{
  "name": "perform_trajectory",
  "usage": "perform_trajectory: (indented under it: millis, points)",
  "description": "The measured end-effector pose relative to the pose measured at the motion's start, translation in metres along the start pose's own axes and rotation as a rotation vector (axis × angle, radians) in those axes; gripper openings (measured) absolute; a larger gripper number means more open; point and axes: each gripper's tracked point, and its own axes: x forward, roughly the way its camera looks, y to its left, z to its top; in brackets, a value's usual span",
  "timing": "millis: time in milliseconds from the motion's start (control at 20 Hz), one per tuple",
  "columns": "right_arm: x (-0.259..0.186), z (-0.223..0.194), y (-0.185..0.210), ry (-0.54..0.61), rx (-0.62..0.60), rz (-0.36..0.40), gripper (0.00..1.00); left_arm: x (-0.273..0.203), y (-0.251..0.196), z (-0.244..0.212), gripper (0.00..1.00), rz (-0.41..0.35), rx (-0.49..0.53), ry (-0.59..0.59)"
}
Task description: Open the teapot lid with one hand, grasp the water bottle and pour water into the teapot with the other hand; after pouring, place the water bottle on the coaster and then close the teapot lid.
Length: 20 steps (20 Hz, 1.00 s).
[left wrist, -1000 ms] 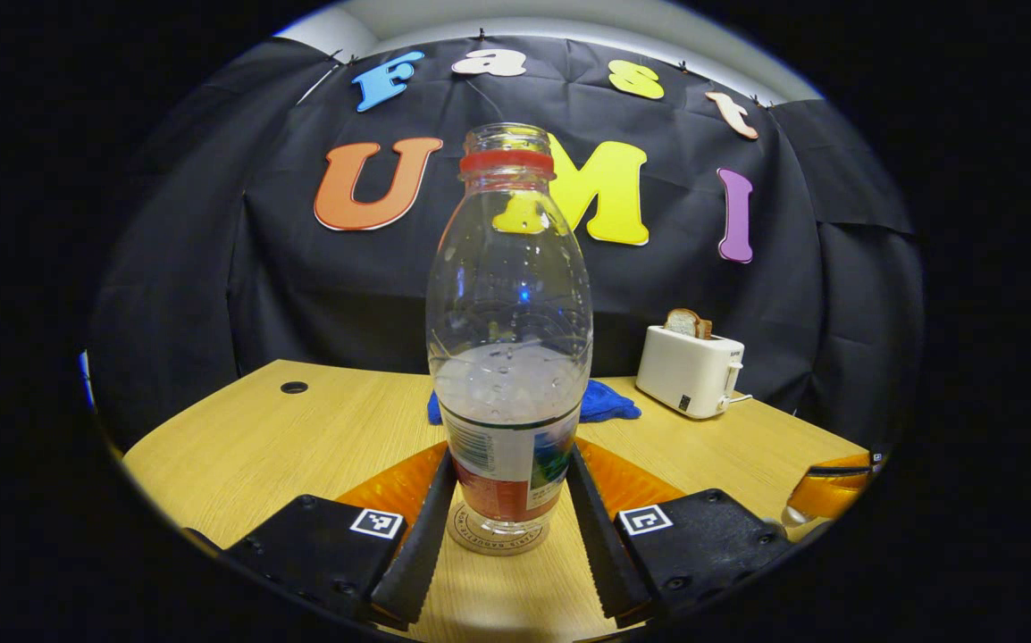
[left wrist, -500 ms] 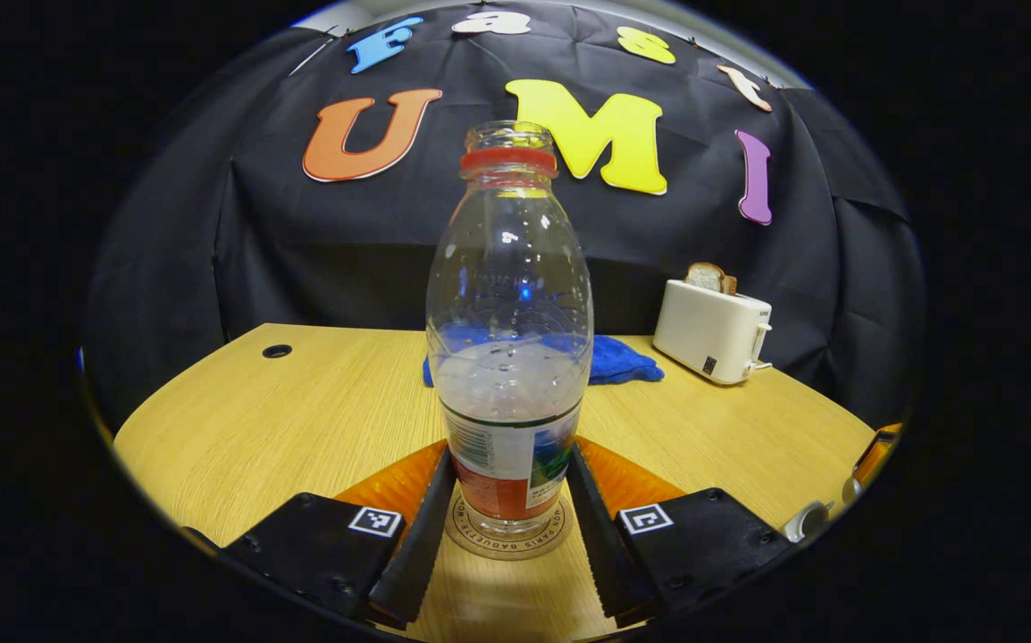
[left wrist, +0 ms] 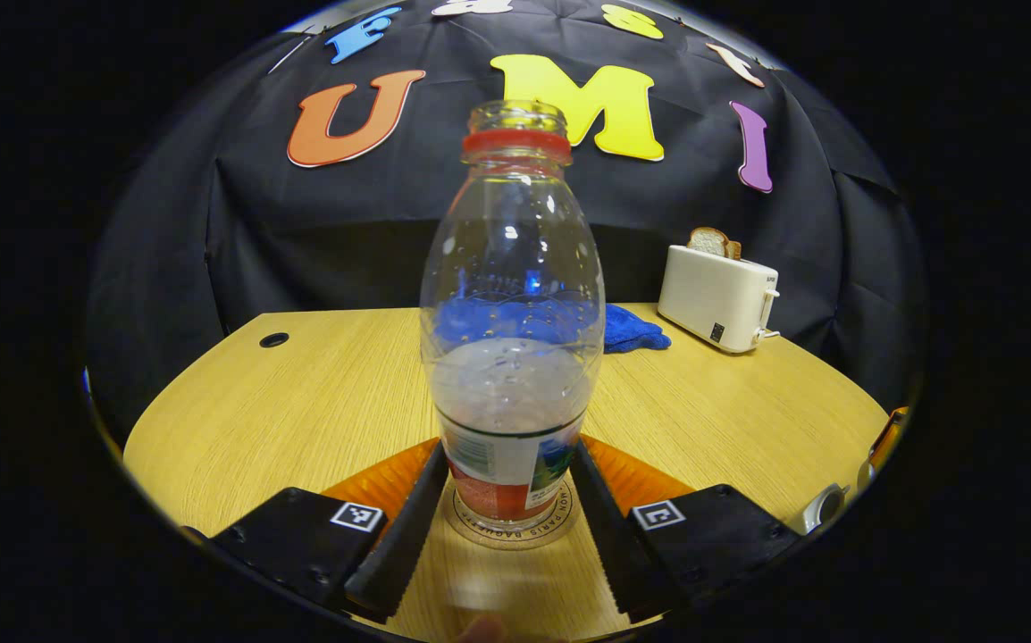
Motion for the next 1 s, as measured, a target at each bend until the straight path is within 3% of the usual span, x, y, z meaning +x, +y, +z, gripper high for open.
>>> perform_trajectory:
  millis: [50, 400, 750, 1000]
  points:
    - [0.0, 0.0, 0.0, -0.001, -0.001, 0.0, 0.0, 0.0, 0.0, 0.0, 1.0, 0.002, -0.002, -0.002]
    - [0.002, -0.002, 0.003, 0.003, 0.009, 0.006, 0.0, -0.009, 0.011, -0.007, 0.99, 0.043, 0.014, 0.025]
    - [0.002, -0.001, 0.008, 0.0, 0.0, 0.01, 0.0, -0.015, 0.008, -0.011, 0.99, 0.021, -0.008, 0.032]
    - [0.006, -0.002, 0.006, 0.003, 0.006, 0.006, 0.0, -0.028, 0.014, -0.036, 0.99, 0.037, -0.066, 0.101]
